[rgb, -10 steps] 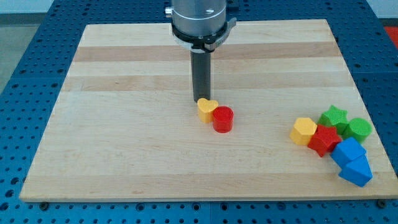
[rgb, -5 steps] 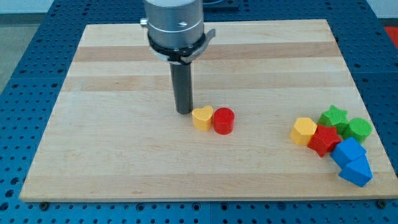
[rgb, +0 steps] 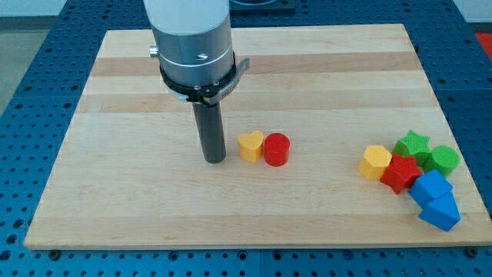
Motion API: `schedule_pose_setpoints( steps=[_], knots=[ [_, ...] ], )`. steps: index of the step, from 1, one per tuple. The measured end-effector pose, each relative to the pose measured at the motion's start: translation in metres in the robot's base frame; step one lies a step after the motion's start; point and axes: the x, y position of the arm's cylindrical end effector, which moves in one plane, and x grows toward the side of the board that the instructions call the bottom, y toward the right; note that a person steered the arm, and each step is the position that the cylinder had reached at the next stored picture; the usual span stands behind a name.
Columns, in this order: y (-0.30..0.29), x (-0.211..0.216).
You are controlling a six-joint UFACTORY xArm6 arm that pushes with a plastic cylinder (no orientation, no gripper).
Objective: Push yellow heart above red circle
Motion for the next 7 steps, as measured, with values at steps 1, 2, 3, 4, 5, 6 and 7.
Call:
schedule_pose_setpoints(
  steps=[1, 2, 3, 4, 5, 6, 7],
  knots=[
    [0.003, -0.002],
    [0.009, -0.005],
    [0.016, -0.006],
    [0.025, -0.006],
    [0.032, -0.006],
    [0.032, -0.007],
    [0.032, -0.010]
  ],
)
